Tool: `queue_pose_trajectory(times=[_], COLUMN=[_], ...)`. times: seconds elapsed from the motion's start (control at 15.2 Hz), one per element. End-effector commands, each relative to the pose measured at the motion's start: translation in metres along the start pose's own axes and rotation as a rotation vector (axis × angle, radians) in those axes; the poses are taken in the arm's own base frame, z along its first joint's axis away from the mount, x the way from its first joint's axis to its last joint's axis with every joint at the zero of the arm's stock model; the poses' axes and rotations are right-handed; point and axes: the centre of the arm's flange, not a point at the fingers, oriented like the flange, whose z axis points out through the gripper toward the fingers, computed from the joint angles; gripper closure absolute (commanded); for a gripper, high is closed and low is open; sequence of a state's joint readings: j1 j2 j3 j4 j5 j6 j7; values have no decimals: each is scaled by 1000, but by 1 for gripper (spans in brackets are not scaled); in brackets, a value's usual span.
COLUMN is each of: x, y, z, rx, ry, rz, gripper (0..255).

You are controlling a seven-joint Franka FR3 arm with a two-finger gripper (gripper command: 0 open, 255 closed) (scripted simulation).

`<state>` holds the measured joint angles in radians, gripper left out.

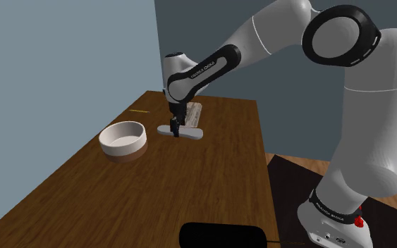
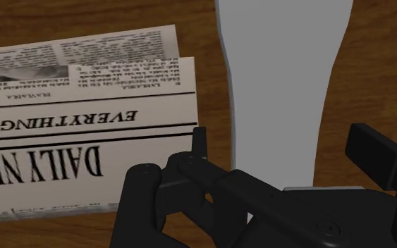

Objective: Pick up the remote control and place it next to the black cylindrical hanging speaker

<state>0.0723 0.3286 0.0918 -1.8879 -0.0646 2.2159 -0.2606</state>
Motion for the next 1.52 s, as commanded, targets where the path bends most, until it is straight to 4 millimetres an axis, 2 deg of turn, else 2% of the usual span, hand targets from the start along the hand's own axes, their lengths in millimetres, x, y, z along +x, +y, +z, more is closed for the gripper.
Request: queue_pose_trajectory(times=[0.0, 0.26, 0.33, 0.92, 1.45], x=[0, 0, -1, 0, -1], y=[0, 0, 1, 0, 1], z=[4, 4, 4, 4, -39], rx=[2, 2, 2, 2, 2], ry=[-6, -6, -6, -6, -6], rz=[1, 1, 1, 1, 1], gripper=[0, 0, 255, 255, 255])
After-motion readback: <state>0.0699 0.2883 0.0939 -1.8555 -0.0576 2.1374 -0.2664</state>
